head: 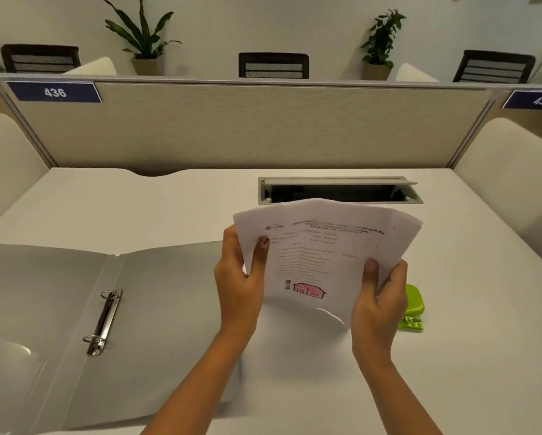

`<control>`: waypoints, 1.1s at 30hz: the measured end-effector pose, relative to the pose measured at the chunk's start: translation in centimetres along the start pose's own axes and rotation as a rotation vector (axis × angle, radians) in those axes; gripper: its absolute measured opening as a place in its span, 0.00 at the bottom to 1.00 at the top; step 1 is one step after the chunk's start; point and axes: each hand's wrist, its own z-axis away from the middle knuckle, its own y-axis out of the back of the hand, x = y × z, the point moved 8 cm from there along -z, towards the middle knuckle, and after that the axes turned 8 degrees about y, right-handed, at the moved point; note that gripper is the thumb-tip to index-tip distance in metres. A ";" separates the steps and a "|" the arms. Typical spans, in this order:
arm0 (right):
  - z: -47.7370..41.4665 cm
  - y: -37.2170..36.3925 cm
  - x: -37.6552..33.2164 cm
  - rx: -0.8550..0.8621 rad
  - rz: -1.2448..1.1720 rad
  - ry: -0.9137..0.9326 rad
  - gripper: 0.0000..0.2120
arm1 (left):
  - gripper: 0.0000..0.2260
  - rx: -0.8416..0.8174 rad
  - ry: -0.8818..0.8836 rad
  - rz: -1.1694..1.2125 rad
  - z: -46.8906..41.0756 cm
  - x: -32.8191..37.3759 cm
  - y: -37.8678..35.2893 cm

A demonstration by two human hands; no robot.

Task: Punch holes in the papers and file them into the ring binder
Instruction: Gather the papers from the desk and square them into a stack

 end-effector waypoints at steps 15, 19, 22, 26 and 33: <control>1.4 -0.2 3.1 -0.063 -0.006 -0.129 0.05 | 0.10 -0.055 0.104 0.026 1.4 -2.2 -0.5; 1.7 0.1 3.7 -0.072 -0.010 -0.125 0.07 | 0.11 -0.022 0.115 0.059 1.9 -2.5 -0.3; 2.1 0.0 4.2 -0.094 0.016 -0.129 0.05 | 0.08 -0.057 0.137 0.022 2.1 -3.5 -0.5; 3.0 -0.5 5.8 -0.141 0.063 -0.173 0.07 | 0.10 -0.108 0.153 -0.068 2.6 -5.1 -0.8; 2.9 -0.2 5.3 -0.155 0.073 -0.118 0.05 | 0.10 -0.089 0.134 -0.088 3.0 -5.4 -1.0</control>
